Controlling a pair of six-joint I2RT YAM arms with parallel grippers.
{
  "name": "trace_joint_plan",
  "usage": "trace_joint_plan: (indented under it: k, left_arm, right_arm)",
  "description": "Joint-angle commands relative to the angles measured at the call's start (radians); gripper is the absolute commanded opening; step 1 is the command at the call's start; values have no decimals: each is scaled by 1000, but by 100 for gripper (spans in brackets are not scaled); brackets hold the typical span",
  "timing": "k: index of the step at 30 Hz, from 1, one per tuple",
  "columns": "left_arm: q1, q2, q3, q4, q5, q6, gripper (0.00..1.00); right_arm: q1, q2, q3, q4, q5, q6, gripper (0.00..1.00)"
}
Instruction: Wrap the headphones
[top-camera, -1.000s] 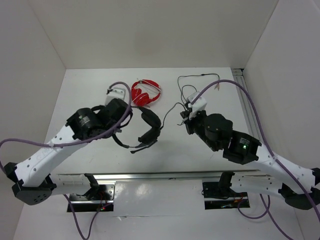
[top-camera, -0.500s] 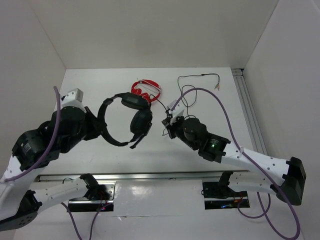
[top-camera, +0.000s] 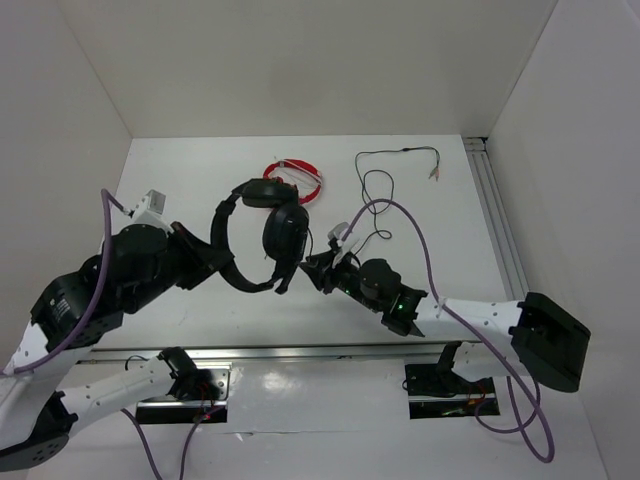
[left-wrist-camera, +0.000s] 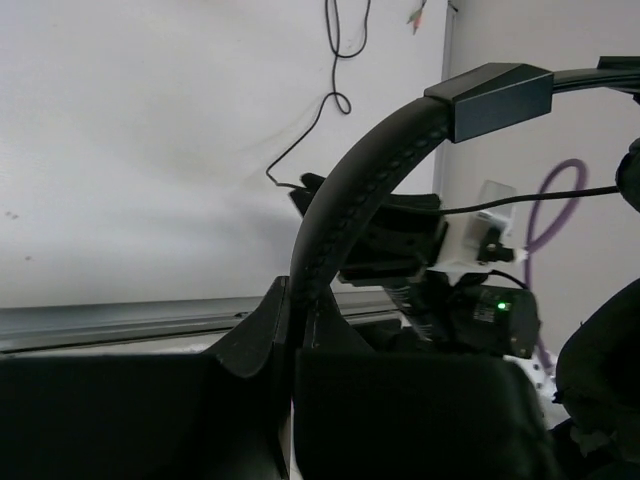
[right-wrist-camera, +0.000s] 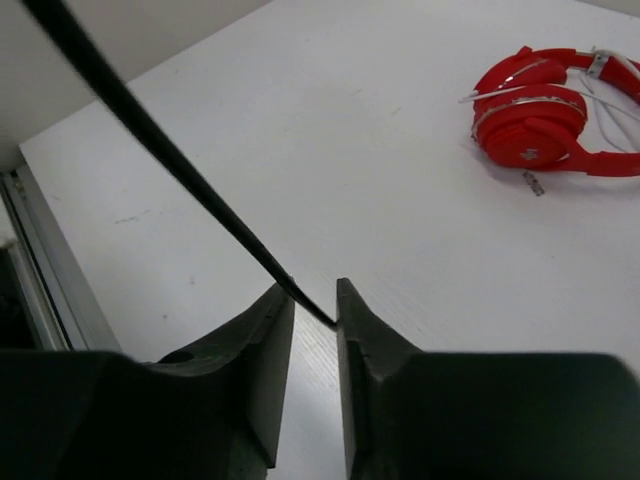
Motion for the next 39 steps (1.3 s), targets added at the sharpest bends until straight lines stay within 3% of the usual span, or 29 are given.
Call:
trace_joint_plan:
  k: [1,6,10,12,17,23,28,32,36,39]
  left_arm:
    - [3,22,-3,137,28,-72,0]
    - [3,42,-42,152,28,-92,0]
    - [3,42,-40,134,-68,-113,0]
    - [3,53,-22,119,-132,-113,0]
    - [13,137,10,109,-271,-113,0]
    - [101,219,10,76,-321,-181,0]
    - [169,266,1,31,-381,-238,0]
    - [213,295,-20,5,-419,-229,0]
    - [237,329,-78,-4,-450,-134,0]
    - [260,384,-88,-102,-469,-143,0]
  right_arm:
    - [-3,67,12,237,-12,49,34]
    - [-23,197,50,298,8,69,34]
    - [-32,269,49,345,-12,105,3]
    - [-32,314,49,355,-24,106,0]
    - [64,351,59,292,34,96,0]
    - [241,351,124,140,273,87,0]
    - [351,351,191,30,333,66,0]
    - [420,282,224,-67,439,27,0]
    - [469,201,265,-154,439,-11,0]
    - [485,156,335,-269,494,-46,0]
